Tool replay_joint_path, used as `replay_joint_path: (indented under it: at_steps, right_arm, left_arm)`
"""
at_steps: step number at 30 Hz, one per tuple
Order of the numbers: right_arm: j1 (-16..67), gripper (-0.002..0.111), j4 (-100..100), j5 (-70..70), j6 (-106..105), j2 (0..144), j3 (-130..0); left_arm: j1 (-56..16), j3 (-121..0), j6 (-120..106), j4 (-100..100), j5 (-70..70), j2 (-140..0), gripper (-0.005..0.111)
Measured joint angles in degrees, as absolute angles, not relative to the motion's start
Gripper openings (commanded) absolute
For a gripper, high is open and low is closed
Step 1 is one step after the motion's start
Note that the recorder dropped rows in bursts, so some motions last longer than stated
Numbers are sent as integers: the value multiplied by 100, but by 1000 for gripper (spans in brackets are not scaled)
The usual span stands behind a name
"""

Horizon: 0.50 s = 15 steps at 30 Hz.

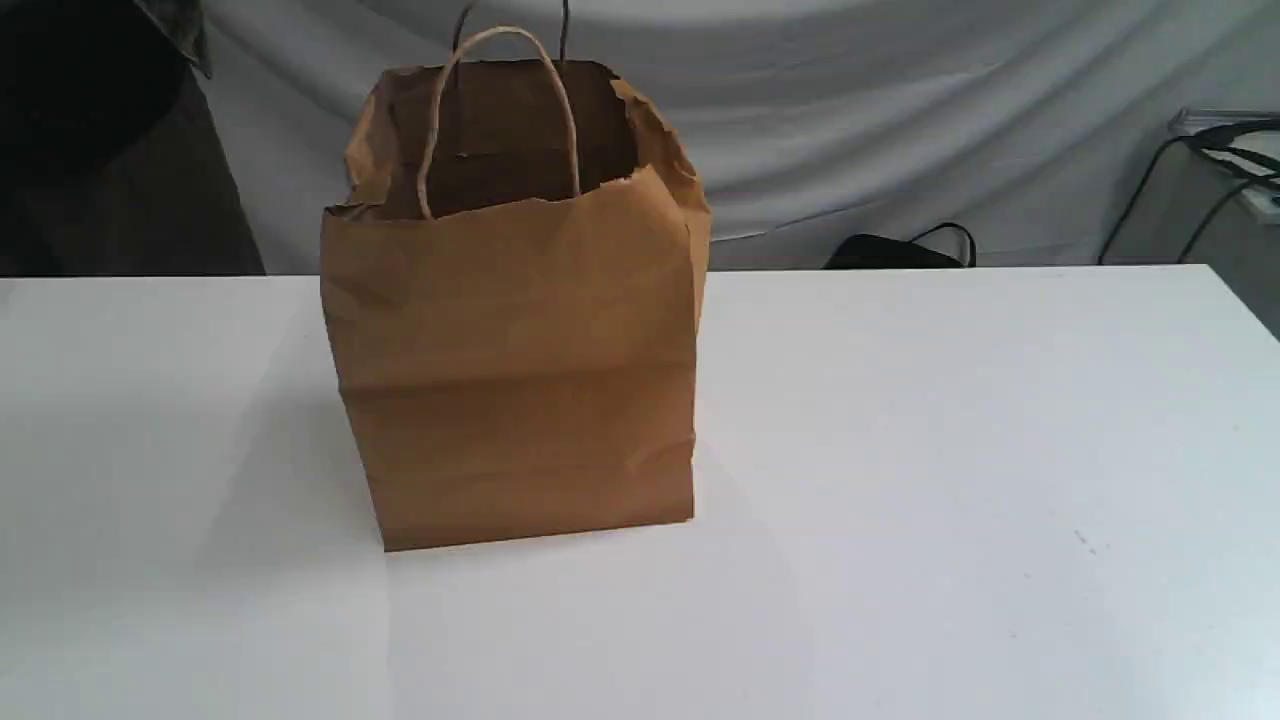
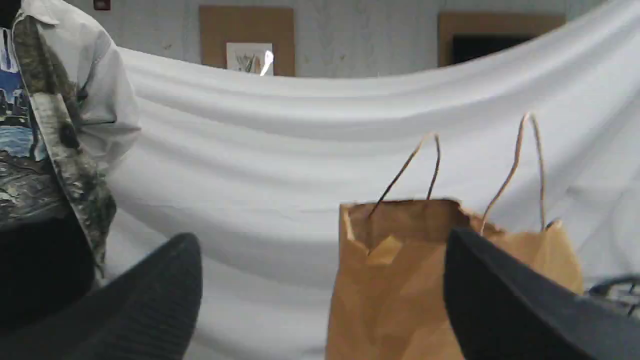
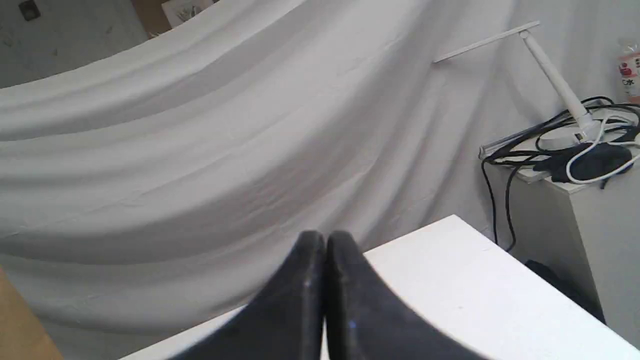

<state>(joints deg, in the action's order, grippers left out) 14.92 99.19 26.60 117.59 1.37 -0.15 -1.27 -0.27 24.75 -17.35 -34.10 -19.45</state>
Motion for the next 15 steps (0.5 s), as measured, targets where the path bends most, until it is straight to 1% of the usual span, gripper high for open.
replay_joint_path:
  at_steps: [4, 13, 15]
  right_arm:
    - [1493, 0, 9919, 2660, 11759, 137, -15]
    - [1493, 0, 9919, 2660, 11759, 137, -15]
    - [1493, 0, 9919, 2660, 11759, 137, -15]
  left_arm:
    - [-127, -27, 3124, -1735, -3410, -1577, 69]
    - [-127, -27, 3281, -1720, -3518, -888, 69]
    - [-127, -27, 3281, -1673, -3582, -770, 67]
